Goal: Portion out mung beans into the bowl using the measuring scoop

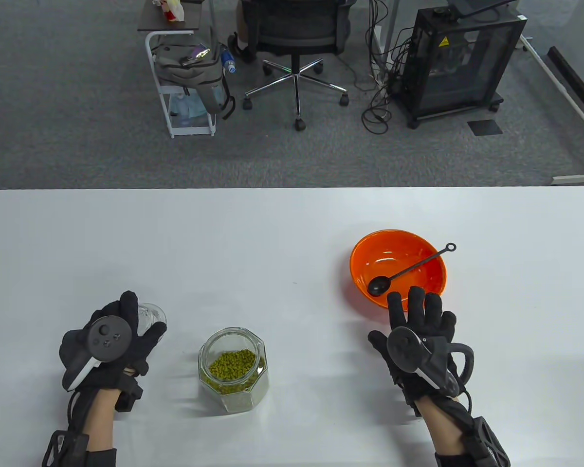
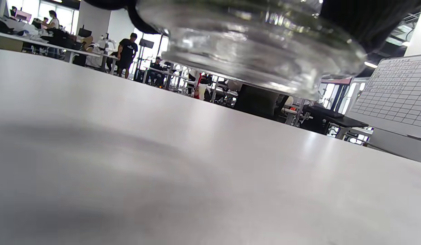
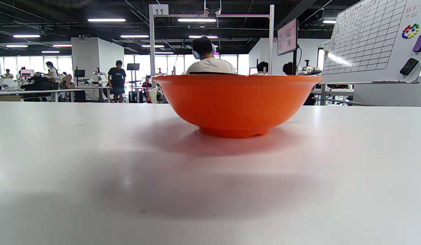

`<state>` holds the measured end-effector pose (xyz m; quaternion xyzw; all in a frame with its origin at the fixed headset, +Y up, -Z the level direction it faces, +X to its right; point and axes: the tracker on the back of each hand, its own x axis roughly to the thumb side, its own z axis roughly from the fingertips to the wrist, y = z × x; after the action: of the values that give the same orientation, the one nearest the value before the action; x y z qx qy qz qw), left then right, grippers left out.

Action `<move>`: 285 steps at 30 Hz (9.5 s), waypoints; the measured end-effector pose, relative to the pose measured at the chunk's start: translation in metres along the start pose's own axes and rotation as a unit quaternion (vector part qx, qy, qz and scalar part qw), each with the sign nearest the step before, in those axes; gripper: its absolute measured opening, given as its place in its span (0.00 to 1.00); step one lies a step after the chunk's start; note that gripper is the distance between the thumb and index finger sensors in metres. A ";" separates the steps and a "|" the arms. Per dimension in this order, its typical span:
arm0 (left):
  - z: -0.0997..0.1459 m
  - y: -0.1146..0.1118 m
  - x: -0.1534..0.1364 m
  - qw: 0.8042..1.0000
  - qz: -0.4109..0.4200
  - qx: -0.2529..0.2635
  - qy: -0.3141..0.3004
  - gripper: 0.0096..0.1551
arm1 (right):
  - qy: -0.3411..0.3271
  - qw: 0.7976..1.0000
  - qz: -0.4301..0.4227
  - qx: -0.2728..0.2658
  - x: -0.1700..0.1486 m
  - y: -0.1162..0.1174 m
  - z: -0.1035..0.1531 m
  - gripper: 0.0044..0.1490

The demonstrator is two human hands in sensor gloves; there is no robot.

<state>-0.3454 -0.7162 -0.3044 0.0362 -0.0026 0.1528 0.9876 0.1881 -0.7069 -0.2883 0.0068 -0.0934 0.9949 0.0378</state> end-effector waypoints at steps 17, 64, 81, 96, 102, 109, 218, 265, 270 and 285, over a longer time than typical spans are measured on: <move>-0.008 -0.027 -0.020 0.997 0.001 -0.070 0.041 0.57 | 0.000 1.000 -0.002 0.002 -0.001 0.001 0.001 0.55; 0.009 -0.007 0.023 1.000 0.000 -0.005 -0.020 0.60 | 0.043 0.996 -0.077 0.002 -0.021 -0.008 -0.004 0.55; 0.014 0.003 0.033 0.997 0.056 0.018 -0.059 0.60 | 0.192 0.972 -0.132 -0.035 -0.062 0.002 -0.018 0.53; 0.015 0.004 0.035 0.995 0.063 0.019 -0.073 0.60 | 0.375 0.914 -0.150 0.048 -0.091 0.012 -0.061 0.53; 0.015 0.004 0.036 0.995 0.064 0.015 -0.075 0.60 | 0.410 0.888 -0.194 0.079 -0.098 0.026 -0.072 0.53; 0.012 0.002 0.031 0.995 0.066 0.005 -0.068 0.60 | 0.435 0.865 -0.225 0.107 -0.101 0.042 -0.080 0.50; 0.019 0.008 0.034 0.993 0.083 0.020 -0.078 0.59 | 0.173 0.856 -0.392 0.291 -0.068 0.021 -0.031 0.46; 0.019 0.009 0.035 0.994 0.078 0.013 -0.078 0.58 | 0.082 0.917 -0.289 0.264 0.013 -0.014 -0.131 0.26; 0.020 0.012 0.035 0.992 0.088 0.024 -0.083 0.58 | 0.052 0.922 -0.355 0.146 -0.003 -0.052 -0.102 0.25; 0.026 0.020 0.046 0.971 0.191 0.048 -0.134 0.56 | 0.067 0.833 -0.541 -0.098 -0.017 -0.098 -0.035 0.25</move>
<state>-0.3070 -0.6850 -0.2762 0.1021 -0.1346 0.3325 0.9279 0.2123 -0.6054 -0.3046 -0.0140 -0.1693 0.7995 0.5762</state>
